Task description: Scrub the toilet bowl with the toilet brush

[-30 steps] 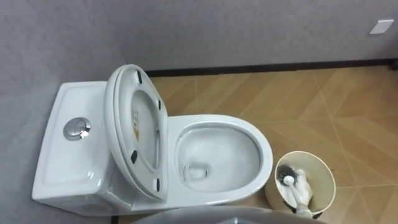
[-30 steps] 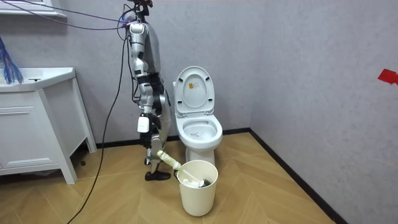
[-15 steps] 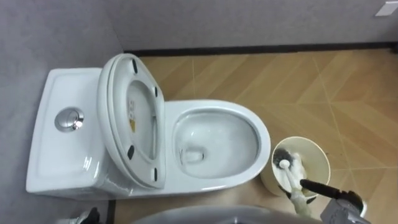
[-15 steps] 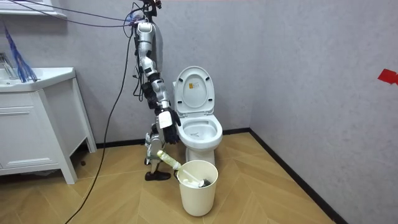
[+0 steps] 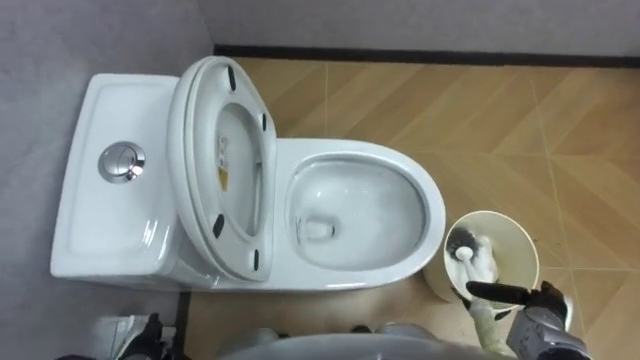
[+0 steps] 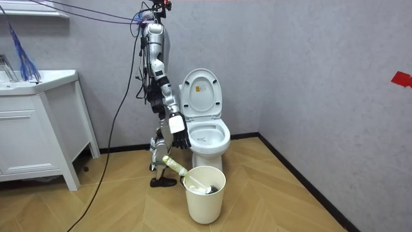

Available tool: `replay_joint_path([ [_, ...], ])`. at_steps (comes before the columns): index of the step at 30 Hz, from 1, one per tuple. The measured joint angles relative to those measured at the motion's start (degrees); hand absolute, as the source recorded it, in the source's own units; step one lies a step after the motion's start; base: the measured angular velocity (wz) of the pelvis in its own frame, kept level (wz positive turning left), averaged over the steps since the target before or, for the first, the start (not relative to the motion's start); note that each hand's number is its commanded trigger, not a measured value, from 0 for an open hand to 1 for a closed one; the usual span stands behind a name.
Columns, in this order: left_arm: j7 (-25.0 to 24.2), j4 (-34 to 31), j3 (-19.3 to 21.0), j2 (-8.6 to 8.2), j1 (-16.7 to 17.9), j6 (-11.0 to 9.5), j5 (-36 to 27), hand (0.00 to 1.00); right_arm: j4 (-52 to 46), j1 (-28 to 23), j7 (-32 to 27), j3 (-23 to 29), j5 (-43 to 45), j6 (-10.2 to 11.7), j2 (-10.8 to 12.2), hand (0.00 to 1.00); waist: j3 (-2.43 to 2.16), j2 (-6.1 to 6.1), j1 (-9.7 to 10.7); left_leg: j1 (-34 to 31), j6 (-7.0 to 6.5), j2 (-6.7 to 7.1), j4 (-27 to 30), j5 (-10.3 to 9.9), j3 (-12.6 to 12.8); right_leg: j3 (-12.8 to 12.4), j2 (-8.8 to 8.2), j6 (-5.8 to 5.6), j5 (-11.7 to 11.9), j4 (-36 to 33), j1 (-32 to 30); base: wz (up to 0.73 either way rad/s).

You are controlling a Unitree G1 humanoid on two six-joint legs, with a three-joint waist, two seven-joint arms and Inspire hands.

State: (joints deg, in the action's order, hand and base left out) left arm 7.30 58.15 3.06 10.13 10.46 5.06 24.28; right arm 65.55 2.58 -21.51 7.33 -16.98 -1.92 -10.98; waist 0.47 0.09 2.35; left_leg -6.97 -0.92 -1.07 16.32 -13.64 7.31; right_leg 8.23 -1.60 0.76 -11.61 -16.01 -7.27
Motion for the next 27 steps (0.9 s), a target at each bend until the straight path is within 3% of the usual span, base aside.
replay_joint_path([
  [4, 1.1, 0.3, 0.0, 0.58, -2.2, -0.6, 0.0, 0.0, 1.5, 1.9, 0.0, 0.0, 0.6, 0.1, -0.2, 0.0, 0.18, -0.31, 0.0, -4.8, -0.09, -0.16, 3.1, -0.1, 0.0, 0.5, -0.27, 0.37, -0.2, -2.3, -4.1, 0.08],
  [9, 1.6, 1.5, -1.1, 0.8, -6.2, -1.5, -3.0, 0.0, 6.0, 5.2, -0.1, -0.4, 0.3, 0.5, -2.6, 0.0, 0.47, -0.18, -1.2, -11.9, -0.91, -0.19, 7.9, -0.4, -0.4, 0.6, -1.17, 0.6, -0.8, -6.8, -11.0, 0.07],
  [16, 2.2, 1.6, -4.5, 2.19, -6.7, -2.2, -6.8, 0.0, 9.4, 7.2, -1.3, -1.5, 0.3, 0.6, -3.9, 0.0, 0.79, 0.61, -1.7, -15.6, -1.55, -0.17, 9.3, -0.2, -0.6, 0.2, -1.38, 0.39, -0.6, -9.1, -15.0, 0.01],
  [20, 3.4, 1.5, -6.3, 2.56, -7.3, -2.6, -8.9, 0.0, 10.1, 7.7, -1.7, -2.4, 0.2, 0.6, -4.5, 0.0, 0.81, 0.49, -2.6, -18.3, -2.01, 0.83, 9.6, 0.2, 0.1, -0.2, -2.45, 0.23, -1.0, -12.0, -19.2, -0.04],
  [27, 3.9, 1.5, -7.9, 2.58, -12.4, -2.9, -9.2, 0.0, 11.2, 10.4, -1.0, -6.2, -0.1, 0.6, -5.9, 0.0, 1.12, -0.03, -2.9, -24.8, -2.29, 1.04, 12.8, 0.3, 0.0, -0.2, -3.33, 0.39, -1.4, -15.9, -26.0, 0.02],
])
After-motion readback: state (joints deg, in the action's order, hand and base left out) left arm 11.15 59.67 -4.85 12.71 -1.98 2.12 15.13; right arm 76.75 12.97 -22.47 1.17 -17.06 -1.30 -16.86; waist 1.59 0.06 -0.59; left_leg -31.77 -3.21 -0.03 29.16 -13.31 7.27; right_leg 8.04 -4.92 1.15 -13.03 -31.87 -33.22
